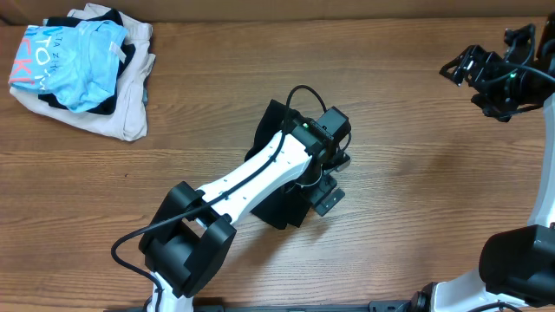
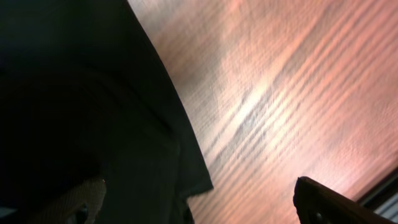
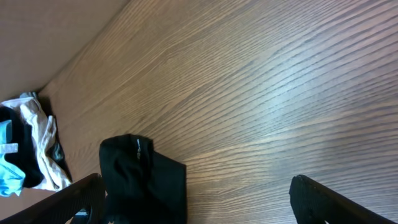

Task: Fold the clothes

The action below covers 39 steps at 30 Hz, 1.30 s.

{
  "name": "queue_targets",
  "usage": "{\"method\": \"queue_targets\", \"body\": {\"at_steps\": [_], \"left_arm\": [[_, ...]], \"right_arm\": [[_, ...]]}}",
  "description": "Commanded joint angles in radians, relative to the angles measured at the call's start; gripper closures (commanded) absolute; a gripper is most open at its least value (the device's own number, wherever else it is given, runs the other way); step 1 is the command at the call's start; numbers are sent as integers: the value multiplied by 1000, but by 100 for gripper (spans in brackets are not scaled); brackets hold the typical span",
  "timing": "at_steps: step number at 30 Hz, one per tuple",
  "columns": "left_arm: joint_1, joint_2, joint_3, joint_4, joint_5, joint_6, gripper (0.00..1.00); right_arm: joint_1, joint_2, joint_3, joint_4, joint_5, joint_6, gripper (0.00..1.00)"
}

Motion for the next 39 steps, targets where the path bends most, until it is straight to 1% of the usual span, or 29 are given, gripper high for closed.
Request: {"method": "queue_targets", "body": {"at_steps": [1, 4, 8, 10, 13, 15, 18, 23, 25, 28, 31, 34, 39], "left_arm": [[20, -6, 61, 6, -9, -82, 0], [24, -6, 188, -48, -24, -81, 0], [18, -10, 436, -148, -129, -81, 0], [19, -12, 545, -188, -152, -94, 0], [50, -14, 740, -268, -205, -169, 0], [84, -14, 835, -312, -228, -205, 0], [148, -14, 920, -359, -260, -232, 0], [270, -13, 939, -397, -265, -234, 0], [318, -13, 934, -418, -265, -234, 0], [379, -13, 933, -443, -264, -234, 0], [427, -13, 933, -454, -264, -234, 0], [461, -13, 932, -458, -264, -234, 0], [480, -11, 932, -459, -265, -229, 0]], "right_arm": [[-6, -23, 30, -9, -22, -33, 1], [-6, -23, 30, -4, -23, -37, 0], [15, -23, 29, -5, -13, -70, 0], [42, -22, 29, -8, 4, -86, 0], [118, -19, 18, -7, 11, -134, 0], [200, -16, 7, -6, 19, -173, 1], [336, -14, -23, 19, 93, -183, 2], [594, -2, -115, 92, 269, -182, 2], [677, 15, -156, 121, 301, -184, 2], [770, 51, -212, 167, 322, -193, 2], [829, 82, -262, 226, 328, -220, 4], [859, 104, -301, 293, 345, -219, 9], [861, 117, -359, 392, 345, -215, 27]]}}
